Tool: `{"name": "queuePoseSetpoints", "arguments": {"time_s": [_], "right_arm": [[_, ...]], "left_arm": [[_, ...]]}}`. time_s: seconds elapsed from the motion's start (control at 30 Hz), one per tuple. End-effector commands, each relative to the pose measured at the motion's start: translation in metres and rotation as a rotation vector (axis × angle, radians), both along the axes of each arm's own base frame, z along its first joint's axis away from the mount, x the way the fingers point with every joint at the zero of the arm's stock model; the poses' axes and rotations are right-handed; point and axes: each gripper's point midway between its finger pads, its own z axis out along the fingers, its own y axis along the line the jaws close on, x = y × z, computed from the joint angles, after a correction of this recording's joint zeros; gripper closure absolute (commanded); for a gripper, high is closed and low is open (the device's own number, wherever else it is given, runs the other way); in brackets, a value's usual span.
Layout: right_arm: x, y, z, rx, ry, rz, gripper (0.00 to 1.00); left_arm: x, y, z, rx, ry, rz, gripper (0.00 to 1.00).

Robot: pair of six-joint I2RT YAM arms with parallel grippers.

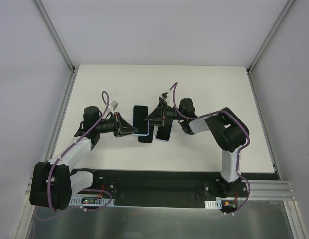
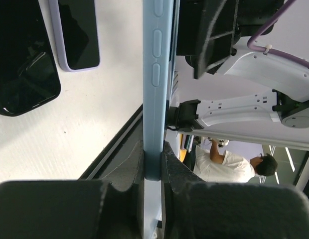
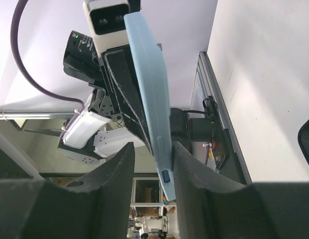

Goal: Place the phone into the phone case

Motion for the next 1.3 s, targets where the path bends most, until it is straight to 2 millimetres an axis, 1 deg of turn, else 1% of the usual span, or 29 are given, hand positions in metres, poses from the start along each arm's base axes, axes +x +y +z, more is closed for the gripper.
{"name": "queuePoseSetpoints", "arguments": {"time_s": [0.0, 0.03, 0.1, 0.13, 0.17, 0.27, 0.33, 0.37, 0.4, 0.43, 0.47, 0.5, 0.57, 0.6, 0.63, 0.7, 0.83, 0.93, 0.97, 1.03, 1.13, 1.17, 1.23, 1.27], "right_arm": [[-0.011, -0.007, 0.072, 0.207, -0.302, 0.024, 0.78], [-0.011, -0.006, 0.073, 0.210, -0.305, 0.024, 0.83], [-0.013, -0.006, 0.075, 0.212, -0.311, 0.030, 0.92], [-0.013, -0.006, 0.075, 0.212, -0.313, 0.031, 0.93], [-0.017, -0.006, 0.074, 0.209, -0.313, 0.046, 0.94], [-0.027, -0.007, 0.073, 0.205, -0.320, 0.078, 0.95], [-0.033, -0.008, 0.075, 0.208, -0.335, 0.093, 0.96], [-0.039, -0.007, 0.075, 0.209, -0.336, 0.110, 0.95], [-0.043, -0.007, 0.075, 0.208, -0.337, 0.119, 0.95], [-0.044, -0.007, 0.074, 0.207, -0.337, 0.123, 0.94], [-0.046, -0.007, 0.074, 0.206, -0.336, 0.129, 0.94], [-0.048, -0.007, 0.072, 0.203, -0.332, 0.132, 0.90], [-0.048, -0.008, 0.069, 0.197, -0.323, 0.129, 0.80], [-0.047, -0.008, 0.067, 0.194, -0.317, 0.127, 0.67], [-0.048, -0.008, 0.064, 0.189, -0.308, 0.125, 0.64], [-0.046, -0.009, 0.061, 0.185, -0.299, 0.107, 0.58], [-0.045, -0.008, 0.050, 0.168, -0.280, 0.089, 0.57], [-0.048, -0.005, 0.043, 0.160, -0.272, 0.100, 0.53], [-0.052, -0.003, 0.040, 0.157, -0.266, 0.109, 0.48], [-0.056, 0.000, 0.037, 0.154, -0.262, 0.121, 0.46], [-0.059, 0.005, 0.032, 0.151, -0.251, 0.122, 0.51], [-0.061, 0.006, 0.032, 0.151, -0.249, 0.125, 0.55], [-0.061, 0.007, 0.031, 0.151, -0.248, 0.121, 0.58], [-0.061, 0.008, 0.031, 0.152, -0.249, 0.121, 0.62]], "left_arm": [[0.003, -0.004, -0.001, 0.026, -0.053, -0.022, 1.00], [0.003, -0.004, 0.000, 0.026, -0.055, -0.024, 0.93], [0.004, -0.004, 0.003, 0.023, -0.068, -0.027, 0.84], [0.005, -0.004, 0.005, 0.023, -0.074, -0.025, 0.78], [0.005, -0.004, 0.007, 0.023, -0.080, -0.024, 0.63], [0.010, -0.004, 0.011, 0.030, -0.109, -0.013, 0.50], [0.016, -0.004, 0.012, 0.034, -0.114, -0.006, 0.48], [0.017, -0.005, 0.012, 0.031, -0.108, -0.009, 0.49], [0.021, -0.006, 0.015, 0.026, -0.119, -0.012, 0.53], [0.023, -0.006, 0.013, 0.021, -0.107, -0.014, 0.57], [0.024, -0.007, 0.015, 0.009, -0.102, -0.018, 0.60], [0.025, -0.007, 0.016, 0.006, -0.101, -0.016, 0.71], [0.027, -0.008, 0.016, 0.002, -0.107, -0.015, 0.83], [0.027, -0.008, 0.016, 0.001, -0.107, -0.016, 0.87], [0.027, -0.008, 0.017, 0.001, -0.112, -0.016, 0.94], [0.027, -0.008, 0.017, 0.003, -0.118, -0.015, 1.00], [0.031, -0.006, 0.018, 0.014, -0.131, 0.012, 1.00], [0.036, -0.005, 0.022, 0.026, -0.152, 0.051, 1.00], [0.037, -0.004, 0.024, 0.028, -0.161, 0.059, 1.00], [0.040, -0.003, 0.027, 0.036, -0.179, 0.081, 1.00], [0.041, -0.002, 0.028, 0.048, -0.183, 0.089, 1.00], [0.042, -0.001, 0.027, 0.055, -0.183, 0.100, 1.00], [0.043, 0.000, 0.028, 0.061, -0.190, 0.110, 1.00], [0.044, 0.001, 0.028, 0.066, -0.192, 0.120, 1.00]]}}
